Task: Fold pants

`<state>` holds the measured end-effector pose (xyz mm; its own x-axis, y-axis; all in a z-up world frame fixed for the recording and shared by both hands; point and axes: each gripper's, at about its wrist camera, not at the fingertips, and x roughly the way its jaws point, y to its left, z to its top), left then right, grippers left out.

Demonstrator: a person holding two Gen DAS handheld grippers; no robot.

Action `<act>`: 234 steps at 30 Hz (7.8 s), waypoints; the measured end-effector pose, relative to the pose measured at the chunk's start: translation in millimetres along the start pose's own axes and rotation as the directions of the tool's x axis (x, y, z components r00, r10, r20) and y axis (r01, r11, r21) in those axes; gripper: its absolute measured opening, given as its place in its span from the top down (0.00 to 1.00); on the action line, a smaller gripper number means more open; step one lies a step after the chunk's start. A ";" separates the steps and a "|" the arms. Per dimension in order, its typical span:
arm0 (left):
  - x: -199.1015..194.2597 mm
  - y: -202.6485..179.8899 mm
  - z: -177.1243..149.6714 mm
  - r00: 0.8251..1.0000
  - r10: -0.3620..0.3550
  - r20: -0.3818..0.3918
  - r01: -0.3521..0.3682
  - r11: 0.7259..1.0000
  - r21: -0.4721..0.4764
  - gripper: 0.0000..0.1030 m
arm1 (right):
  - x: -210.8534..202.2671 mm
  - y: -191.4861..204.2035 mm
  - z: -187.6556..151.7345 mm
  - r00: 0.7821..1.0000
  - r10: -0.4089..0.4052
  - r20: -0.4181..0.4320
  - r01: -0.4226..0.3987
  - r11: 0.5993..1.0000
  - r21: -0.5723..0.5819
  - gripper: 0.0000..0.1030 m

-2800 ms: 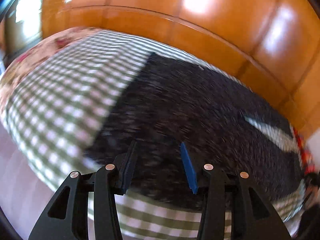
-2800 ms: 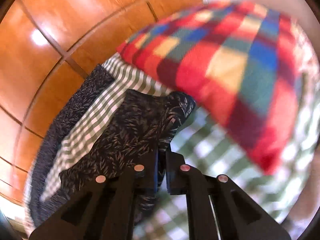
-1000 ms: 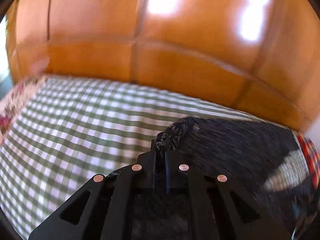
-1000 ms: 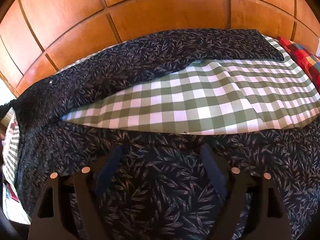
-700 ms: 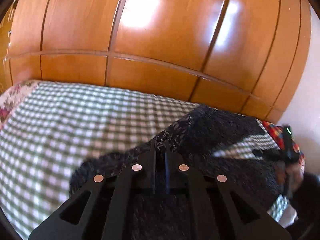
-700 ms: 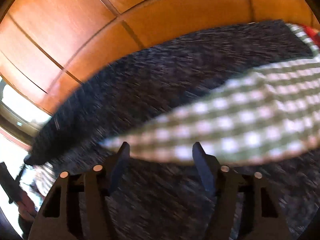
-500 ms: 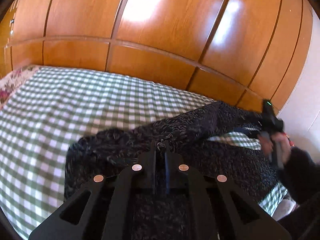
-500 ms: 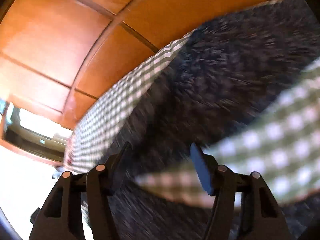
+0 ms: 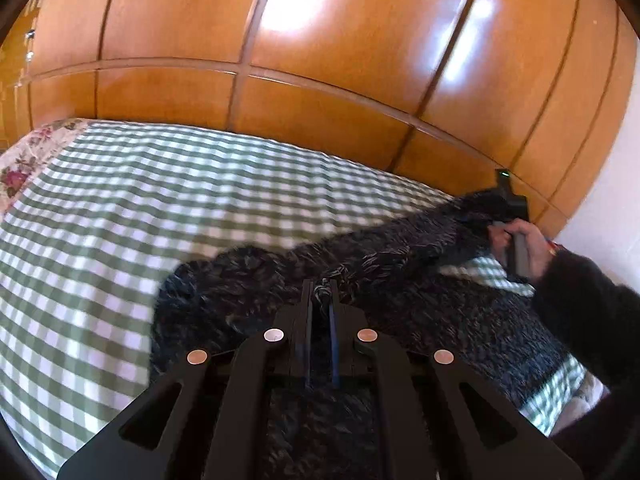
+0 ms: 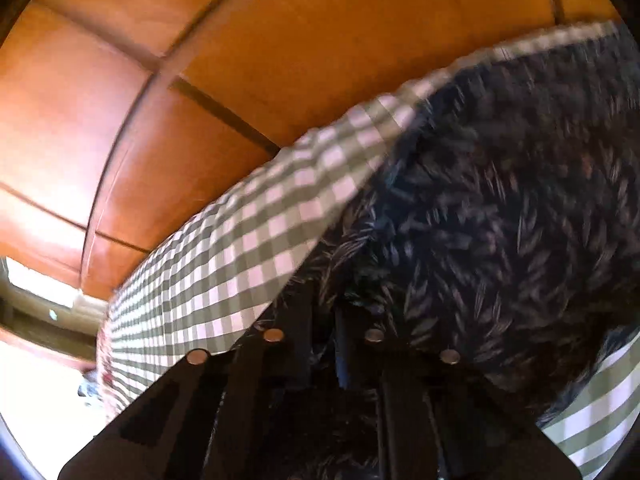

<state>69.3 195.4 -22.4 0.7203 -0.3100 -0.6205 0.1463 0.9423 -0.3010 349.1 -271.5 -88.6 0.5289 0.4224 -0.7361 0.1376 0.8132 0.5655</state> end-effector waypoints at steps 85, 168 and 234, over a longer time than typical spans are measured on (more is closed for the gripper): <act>-56.6 66.3 -69.9 1.000 0.020 -0.017 -0.026 0.888 -0.460 0.97 | -161.0 -24.1 -259.7 0.972 0.149 -0.180 -0.203 0.921 -0.333 0.95; 57.6 -236.6 -88.1 0.885 -0.335 -0.323 0.419 0.876 0.239 0.70 | -301.4 -153.8 -44.3 0.896 -0.285 0.339 0.301 0.954 0.007 0.95; 98.3 -278.7 -136.6 0.826 -0.289 -0.483 0.501 0.769 0.397 1.00 | -294.9 -238.5 -226.0 0.989 0.031 0.147 -0.069 0.963 0.261 0.63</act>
<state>6.7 -114.9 -98.4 0.2251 -0.5895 -0.7758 0.7424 0.6194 -0.2553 -28.9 -499.6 -90.5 0.6502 0.3837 -0.6558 0.3150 0.6493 0.6922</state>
